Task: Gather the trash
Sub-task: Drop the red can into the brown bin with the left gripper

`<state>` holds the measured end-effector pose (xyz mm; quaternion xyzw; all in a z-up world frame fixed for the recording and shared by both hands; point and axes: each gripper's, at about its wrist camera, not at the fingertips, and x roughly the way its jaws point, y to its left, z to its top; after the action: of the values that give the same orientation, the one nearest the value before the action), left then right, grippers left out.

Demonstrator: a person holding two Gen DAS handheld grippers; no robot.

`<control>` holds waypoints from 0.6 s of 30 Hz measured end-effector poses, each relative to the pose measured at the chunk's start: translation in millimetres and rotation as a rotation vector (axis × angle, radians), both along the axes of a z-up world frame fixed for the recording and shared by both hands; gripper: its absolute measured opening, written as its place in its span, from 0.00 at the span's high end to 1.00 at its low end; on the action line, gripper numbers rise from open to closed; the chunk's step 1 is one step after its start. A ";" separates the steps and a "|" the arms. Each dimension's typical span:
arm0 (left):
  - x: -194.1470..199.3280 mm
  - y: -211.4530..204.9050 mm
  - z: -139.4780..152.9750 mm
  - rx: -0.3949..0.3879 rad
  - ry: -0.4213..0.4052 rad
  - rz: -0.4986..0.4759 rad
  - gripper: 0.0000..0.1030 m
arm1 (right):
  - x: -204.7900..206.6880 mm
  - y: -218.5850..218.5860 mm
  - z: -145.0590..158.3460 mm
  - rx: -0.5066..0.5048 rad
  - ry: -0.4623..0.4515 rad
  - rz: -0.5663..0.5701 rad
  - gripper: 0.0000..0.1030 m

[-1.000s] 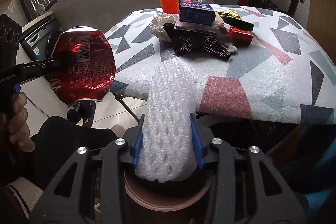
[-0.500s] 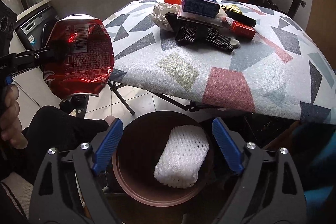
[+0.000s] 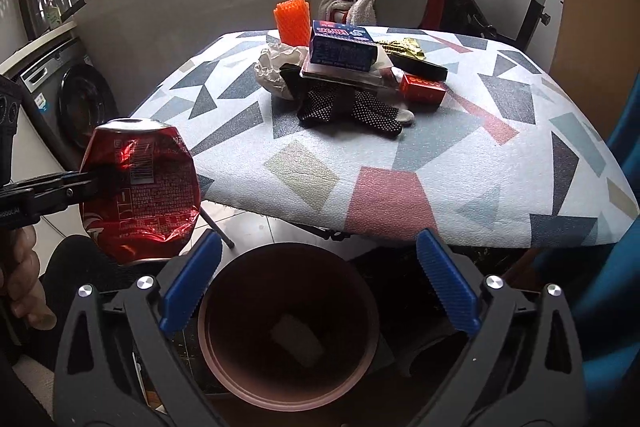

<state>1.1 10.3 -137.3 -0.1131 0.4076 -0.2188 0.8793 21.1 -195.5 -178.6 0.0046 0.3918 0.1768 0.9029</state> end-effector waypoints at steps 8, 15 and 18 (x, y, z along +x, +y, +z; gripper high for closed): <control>-0.3 -5.8 -5.9 -0.001 0.022 -0.028 0.89 | 1.9 -6.5 -0.7 0.002 0.002 -0.027 0.06; -1.5 -7.6 -2.4 -0.012 0.012 -0.045 0.46 | 3.6 -7.7 -3.2 -0.001 0.013 -0.040 0.06; -2.0 -6.1 1.6 0.008 -0.009 -0.023 0.33 | 3.6 -8.1 -2.9 -0.002 0.012 -0.042 0.06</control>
<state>-0.9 4.2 -135.7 -0.1036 0.4059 -0.2278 0.8790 24.8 -203.6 -181.5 0.0129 0.3973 0.1572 0.9040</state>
